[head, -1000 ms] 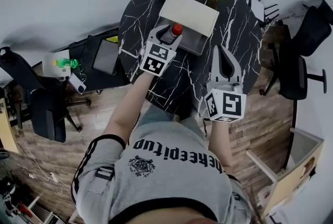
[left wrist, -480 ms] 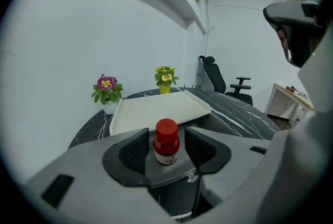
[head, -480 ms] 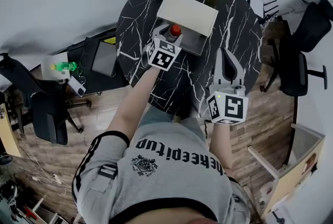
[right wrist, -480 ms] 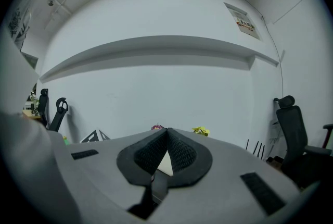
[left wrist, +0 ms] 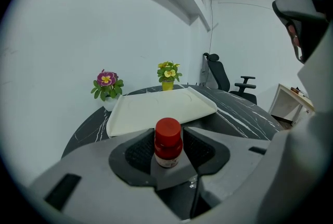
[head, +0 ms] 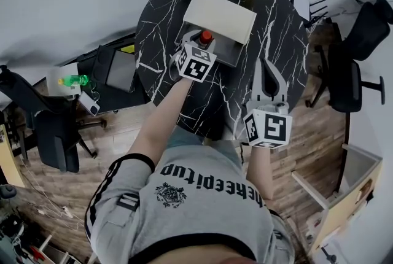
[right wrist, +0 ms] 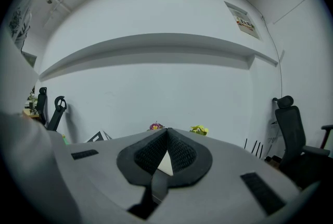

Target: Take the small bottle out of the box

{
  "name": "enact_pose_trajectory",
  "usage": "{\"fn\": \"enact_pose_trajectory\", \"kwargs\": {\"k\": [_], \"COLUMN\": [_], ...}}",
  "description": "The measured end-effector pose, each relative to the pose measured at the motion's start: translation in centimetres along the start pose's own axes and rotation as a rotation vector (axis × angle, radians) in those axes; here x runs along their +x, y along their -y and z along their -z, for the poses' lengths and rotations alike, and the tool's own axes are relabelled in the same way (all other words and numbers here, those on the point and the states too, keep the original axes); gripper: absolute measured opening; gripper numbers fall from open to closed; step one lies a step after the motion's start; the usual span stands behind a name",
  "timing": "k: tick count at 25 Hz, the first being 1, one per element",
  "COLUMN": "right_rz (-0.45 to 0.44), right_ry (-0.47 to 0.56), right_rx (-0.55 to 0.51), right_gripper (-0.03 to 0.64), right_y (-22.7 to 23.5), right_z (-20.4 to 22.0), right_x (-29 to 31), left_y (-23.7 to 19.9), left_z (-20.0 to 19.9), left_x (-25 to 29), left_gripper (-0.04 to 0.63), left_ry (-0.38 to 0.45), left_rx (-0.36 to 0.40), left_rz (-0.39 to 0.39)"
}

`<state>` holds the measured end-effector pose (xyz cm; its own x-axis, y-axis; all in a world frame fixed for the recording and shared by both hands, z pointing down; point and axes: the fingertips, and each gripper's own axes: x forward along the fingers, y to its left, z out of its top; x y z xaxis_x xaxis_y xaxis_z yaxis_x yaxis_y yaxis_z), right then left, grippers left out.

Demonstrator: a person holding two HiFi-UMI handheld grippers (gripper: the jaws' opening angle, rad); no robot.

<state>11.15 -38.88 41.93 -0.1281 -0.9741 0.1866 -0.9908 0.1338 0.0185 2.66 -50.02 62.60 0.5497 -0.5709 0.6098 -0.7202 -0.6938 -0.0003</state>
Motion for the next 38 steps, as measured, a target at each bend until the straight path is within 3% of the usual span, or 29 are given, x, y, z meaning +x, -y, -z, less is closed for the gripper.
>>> {"fn": "enact_pose_trajectory", "kwargs": {"k": [3, 15, 27, 38], "right_rz": [0.002, -0.013, -0.089, -0.160], "right_ry": [0.001, 0.013, 0.048, 0.092], "right_rx": [-0.002, -0.017, -0.036, -0.044], "right_gripper": [0.001, 0.002, 0.002, 0.001], "right_y": [0.0, -0.3, -1.3, -1.7], "right_z": [0.0, -0.7, -2.1, -3.6], "right_x": [0.0, -0.1, -0.9, -3.0], "left_y": [-0.1, -0.1, 0.4, 2.5], "left_z": [-0.3, -1.5, -4.9, -7.9], "left_x": [0.0, -2.0, -9.0, -16.1], "left_gripper": [0.148, 0.141, 0.141, 0.141], "left_ry": [0.023, 0.085, 0.206, 0.286], "left_rx": [-0.012, -0.022, -0.086, -0.068], "left_rz": [-0.012, -0.012, -0.032, -0.101]}}
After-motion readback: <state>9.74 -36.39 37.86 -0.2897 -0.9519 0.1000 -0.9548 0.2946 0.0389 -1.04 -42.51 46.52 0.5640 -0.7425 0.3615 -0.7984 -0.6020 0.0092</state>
